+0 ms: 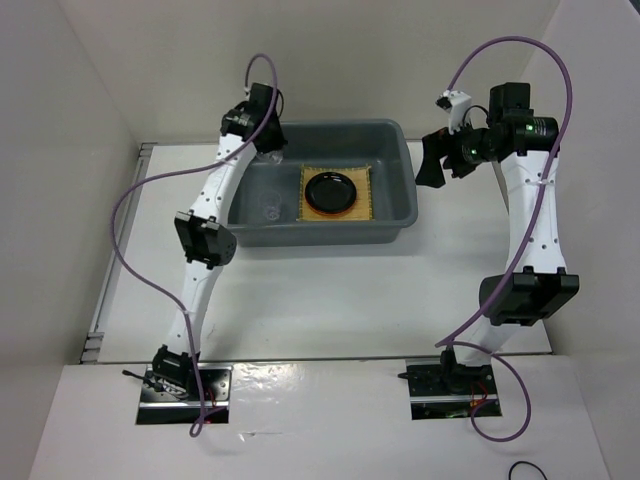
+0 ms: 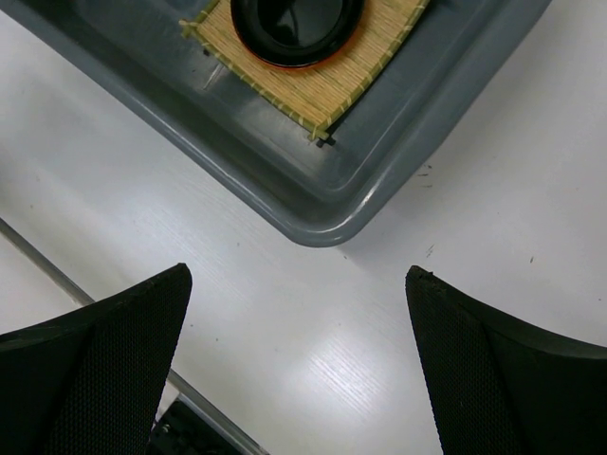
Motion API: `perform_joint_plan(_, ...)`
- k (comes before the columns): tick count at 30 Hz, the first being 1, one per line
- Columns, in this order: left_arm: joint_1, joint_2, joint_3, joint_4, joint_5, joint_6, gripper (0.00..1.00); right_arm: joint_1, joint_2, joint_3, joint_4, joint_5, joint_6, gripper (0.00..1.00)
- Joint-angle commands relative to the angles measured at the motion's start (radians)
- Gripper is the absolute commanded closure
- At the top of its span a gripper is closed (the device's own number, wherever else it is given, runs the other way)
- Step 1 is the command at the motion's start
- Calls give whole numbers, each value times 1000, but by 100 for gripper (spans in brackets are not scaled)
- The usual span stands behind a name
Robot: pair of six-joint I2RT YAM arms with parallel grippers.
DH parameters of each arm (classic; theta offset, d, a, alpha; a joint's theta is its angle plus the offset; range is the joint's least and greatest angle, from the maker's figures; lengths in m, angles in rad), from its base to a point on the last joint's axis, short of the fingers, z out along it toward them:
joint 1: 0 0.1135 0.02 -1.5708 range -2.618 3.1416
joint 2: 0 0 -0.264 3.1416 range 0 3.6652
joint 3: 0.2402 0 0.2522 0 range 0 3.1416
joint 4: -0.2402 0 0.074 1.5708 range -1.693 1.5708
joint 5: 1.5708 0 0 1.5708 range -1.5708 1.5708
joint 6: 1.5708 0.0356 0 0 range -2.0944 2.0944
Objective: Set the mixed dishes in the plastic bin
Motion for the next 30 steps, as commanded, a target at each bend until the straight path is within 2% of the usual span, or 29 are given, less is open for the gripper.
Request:
perform_joint_plan(1, 40, 34, 82, -146, -54, 32, 100, 4, -55, -24, 2, 14, -5, 2)
perform_joint_plan(11, 40, 163, 73, -160, -43, 32, 100, 4, -95, -51, 2, 43, -14, 2)
perform_joint_plan(13, 40, 175, 73, -160, -33, 32, 97, 4, -104, -61, 2, 43, -14, 2)
perform_joint_plan(17, 40, 184, 73, -151, -11, 32, 81, 4, -104, -70, 2, 53, -14, 2)
perform_joint_plan(18, 49, 184, 73, -151, -11, 43, 64, 4, -113, -79, 2, 53, -14, 2)
perform_joint_plan(20, 58, 172, 73, -142, 12, 43, 50, 4, -113, -79, 2, 53, -23, 2)
perform_joint_plan(21, 58, 172, 83, -142, 12, 43, 39, 4, -122, -79, 2, 53, -23, 2)
perform_joint_plan(24, 69, 106, 119, -142, 3, 43, 21, 4, -123, -88, 2, 53, -23, 2)
perform_joint_plan(25, 78, 83, 134, -142, 3, 43, 8, 4, -132, -88, 2, 62, -23, 2)
perform_joint_plan(26, 78, 57, 184, -142, -28, 43, 2, 4, -132, -88, 2, 62, -23, 2)
perform_joint_plan(30, 87, -120, 234, -55, -37, 52, 0, 4, -162, -88, 2, 108, -3, 2)
